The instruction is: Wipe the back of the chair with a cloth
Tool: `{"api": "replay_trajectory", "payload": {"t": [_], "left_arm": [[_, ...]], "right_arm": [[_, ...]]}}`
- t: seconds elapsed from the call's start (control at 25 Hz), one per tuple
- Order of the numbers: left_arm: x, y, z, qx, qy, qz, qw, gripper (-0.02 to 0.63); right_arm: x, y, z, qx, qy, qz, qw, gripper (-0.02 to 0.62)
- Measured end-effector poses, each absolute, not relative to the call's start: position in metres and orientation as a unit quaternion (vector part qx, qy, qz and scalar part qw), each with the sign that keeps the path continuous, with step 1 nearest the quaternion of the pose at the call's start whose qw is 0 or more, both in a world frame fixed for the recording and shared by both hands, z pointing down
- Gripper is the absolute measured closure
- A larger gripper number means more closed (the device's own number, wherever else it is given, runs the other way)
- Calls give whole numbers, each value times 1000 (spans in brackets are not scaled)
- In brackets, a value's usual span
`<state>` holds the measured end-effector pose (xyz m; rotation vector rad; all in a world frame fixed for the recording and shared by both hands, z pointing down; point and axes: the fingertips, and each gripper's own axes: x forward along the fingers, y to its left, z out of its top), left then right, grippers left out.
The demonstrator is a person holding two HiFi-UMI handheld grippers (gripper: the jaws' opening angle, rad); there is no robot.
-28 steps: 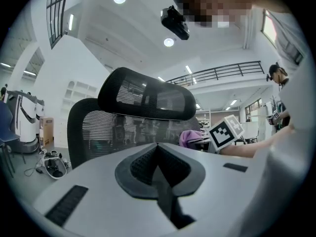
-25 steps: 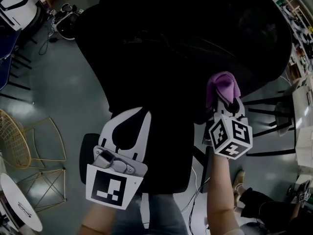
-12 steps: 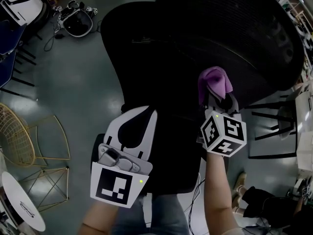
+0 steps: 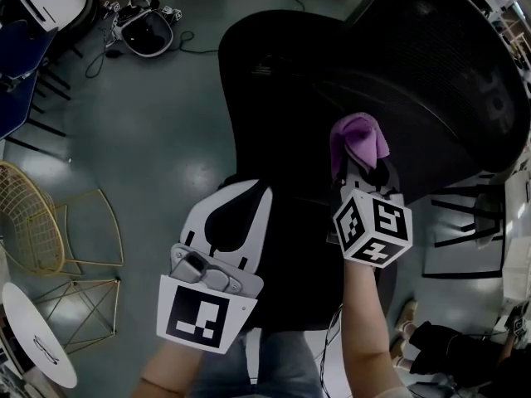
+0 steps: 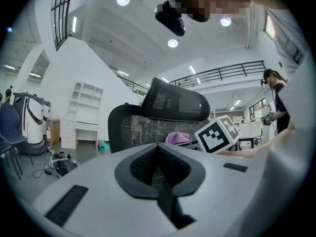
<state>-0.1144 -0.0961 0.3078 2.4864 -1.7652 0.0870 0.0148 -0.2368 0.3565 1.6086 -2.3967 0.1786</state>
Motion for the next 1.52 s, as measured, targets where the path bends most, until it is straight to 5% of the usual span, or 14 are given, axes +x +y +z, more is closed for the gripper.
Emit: {"api": "replay_trajectory", "payload": {"t": [1.52], "left_arm": [[-176, -81, 320, 786, -614, 26, 62, 594]], "right_arm": [[-156, -198, 365, 435, -889, 60, 127, 500]]}}
